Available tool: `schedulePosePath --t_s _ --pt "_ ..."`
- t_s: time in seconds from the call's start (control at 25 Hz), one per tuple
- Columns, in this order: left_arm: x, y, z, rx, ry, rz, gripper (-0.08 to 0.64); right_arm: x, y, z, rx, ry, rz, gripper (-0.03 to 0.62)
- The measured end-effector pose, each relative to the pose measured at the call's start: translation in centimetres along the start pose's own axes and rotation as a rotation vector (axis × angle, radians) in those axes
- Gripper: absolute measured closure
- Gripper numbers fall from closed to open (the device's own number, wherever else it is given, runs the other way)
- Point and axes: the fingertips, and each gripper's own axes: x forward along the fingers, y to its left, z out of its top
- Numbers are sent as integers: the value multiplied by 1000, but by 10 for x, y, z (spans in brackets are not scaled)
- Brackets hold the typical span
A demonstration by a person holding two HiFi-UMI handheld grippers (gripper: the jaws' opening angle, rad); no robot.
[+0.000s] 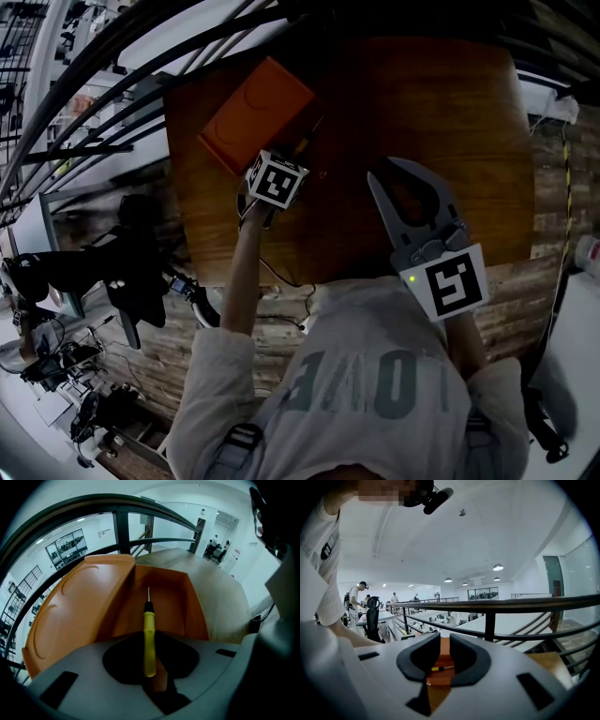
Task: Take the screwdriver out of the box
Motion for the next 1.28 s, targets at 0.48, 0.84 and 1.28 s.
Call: schedulePosePath --t_s 0.48,0.84,1.28 --pt "-66 -15 52 -18 -244 48 479 -2 -3 20 -35 -52 -21 523" --pt "-204 -23 132 -76 -714 282 477 -9 -5 50 -50 -176 -57 523" --pt "-319 -51 115 -284 -1222 502 477 -18 6 67 -77 -246 -51 523"
